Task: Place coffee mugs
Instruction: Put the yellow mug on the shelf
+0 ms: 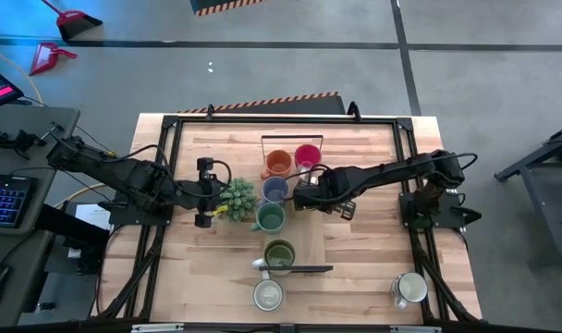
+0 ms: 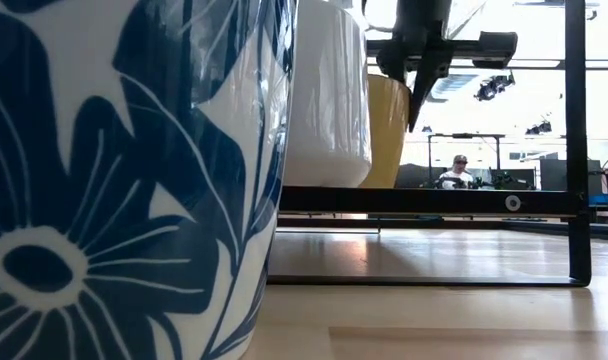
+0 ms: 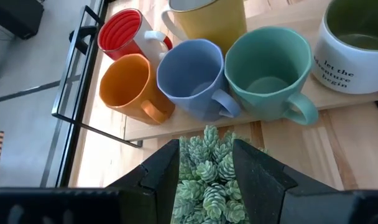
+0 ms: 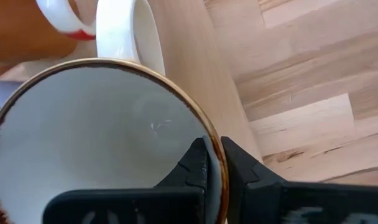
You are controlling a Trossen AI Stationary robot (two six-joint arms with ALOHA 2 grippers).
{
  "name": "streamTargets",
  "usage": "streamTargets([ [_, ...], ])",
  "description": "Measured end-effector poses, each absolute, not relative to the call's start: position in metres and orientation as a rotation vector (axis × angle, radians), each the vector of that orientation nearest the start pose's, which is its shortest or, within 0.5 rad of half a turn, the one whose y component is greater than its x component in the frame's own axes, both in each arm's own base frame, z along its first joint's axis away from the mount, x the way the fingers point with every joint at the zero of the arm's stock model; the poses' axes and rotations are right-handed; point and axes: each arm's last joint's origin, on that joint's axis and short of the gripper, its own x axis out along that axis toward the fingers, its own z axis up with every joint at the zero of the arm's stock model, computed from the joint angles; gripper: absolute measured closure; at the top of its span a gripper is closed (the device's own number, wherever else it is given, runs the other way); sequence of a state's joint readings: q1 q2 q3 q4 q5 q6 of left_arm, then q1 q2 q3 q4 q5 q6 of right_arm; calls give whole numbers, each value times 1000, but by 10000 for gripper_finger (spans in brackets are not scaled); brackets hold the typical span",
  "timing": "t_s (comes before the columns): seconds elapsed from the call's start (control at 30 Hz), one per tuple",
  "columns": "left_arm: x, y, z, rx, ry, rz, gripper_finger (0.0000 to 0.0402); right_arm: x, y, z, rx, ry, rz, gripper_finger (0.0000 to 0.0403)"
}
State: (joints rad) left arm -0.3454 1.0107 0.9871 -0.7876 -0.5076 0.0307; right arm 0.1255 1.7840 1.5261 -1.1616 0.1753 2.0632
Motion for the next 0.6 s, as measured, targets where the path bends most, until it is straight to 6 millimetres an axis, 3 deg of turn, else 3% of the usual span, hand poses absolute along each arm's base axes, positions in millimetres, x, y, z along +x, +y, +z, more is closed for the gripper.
streamTargets([
  [0.4,184,-51,314,365,742,142,263,339,29,262,1520,762,-1442,403],
  [0.6,184,-51,314,365,742,142,263,329,29,275,1455,832,-1524,403],
])
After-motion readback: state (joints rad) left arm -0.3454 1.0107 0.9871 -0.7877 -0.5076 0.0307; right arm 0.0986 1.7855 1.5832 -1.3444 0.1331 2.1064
